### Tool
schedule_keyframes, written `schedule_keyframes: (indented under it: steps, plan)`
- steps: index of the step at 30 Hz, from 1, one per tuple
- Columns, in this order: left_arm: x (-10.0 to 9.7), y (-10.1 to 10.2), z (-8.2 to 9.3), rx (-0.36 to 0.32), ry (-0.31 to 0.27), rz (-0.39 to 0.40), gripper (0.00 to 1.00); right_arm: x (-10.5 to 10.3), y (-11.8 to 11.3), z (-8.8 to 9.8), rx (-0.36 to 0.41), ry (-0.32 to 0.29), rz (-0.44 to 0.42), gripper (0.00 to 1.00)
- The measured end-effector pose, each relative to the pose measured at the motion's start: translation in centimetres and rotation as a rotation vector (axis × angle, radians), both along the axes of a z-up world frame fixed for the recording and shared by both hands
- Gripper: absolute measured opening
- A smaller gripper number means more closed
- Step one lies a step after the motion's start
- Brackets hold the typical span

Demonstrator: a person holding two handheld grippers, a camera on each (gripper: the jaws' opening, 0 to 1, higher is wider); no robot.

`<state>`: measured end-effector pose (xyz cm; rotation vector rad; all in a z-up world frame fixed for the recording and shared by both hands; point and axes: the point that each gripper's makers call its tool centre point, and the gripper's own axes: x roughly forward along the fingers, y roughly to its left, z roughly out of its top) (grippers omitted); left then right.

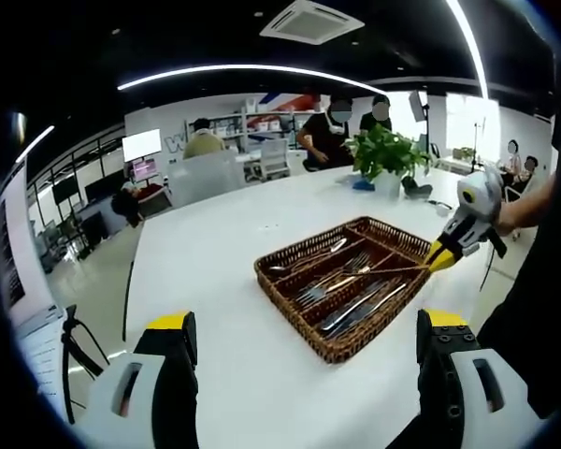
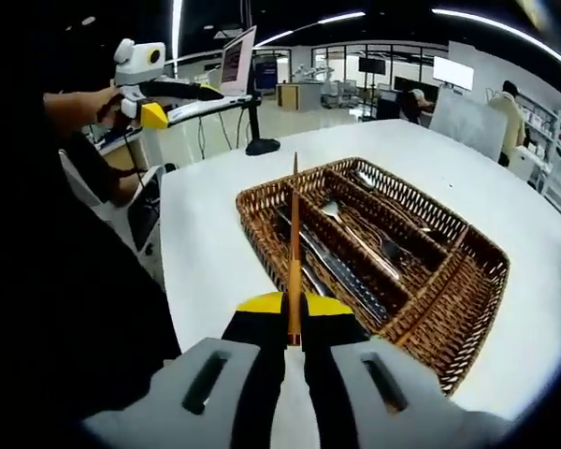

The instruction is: Arrange the knives, forks, and spoons in their matching storage slots by inserting each utensil handle-first until every utensil is classified and aligned in the correct compartment

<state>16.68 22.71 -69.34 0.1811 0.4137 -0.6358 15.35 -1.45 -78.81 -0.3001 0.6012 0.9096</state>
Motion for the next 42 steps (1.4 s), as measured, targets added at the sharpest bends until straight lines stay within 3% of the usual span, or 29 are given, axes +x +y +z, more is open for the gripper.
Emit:
schedule_keyframes:
  steps: [6, 16, 26, 30, 42]
  plan:
    - [0.1, -0.1, 0.0, 0.001, 0.000, -0.006, 0.99, 1.0, -1.9, -0.2, -0.034, -0.001, -0.129, 0.03]
    - [0.7, -1.3, 0.0, 0.001, 0.001, -0.044, 0.99, 3.1, -6.4, 1.1, -0.046, -0.055, -0.393, 0.03]
    - [1.6, -2.3, 0.0, -0.005, -0.002, -0.086, 0.99, 3.8, -11.3, 1.9, -0.016, -0.029, -0.631, 0.03]
    - [1.8, -2.5, -0.1, -0.004, -0.003, -0.098, 0.99, 3.9, -12.6, 2.4, 0.009, -0.022, -0.698, 0.03]
    - [2.5, -2.9, 0.3, -0.001, -0.010, -0.124, 0.99, 4.3, -13.9, 3.4, 0.026, -0.033, -0.778, 0.03]
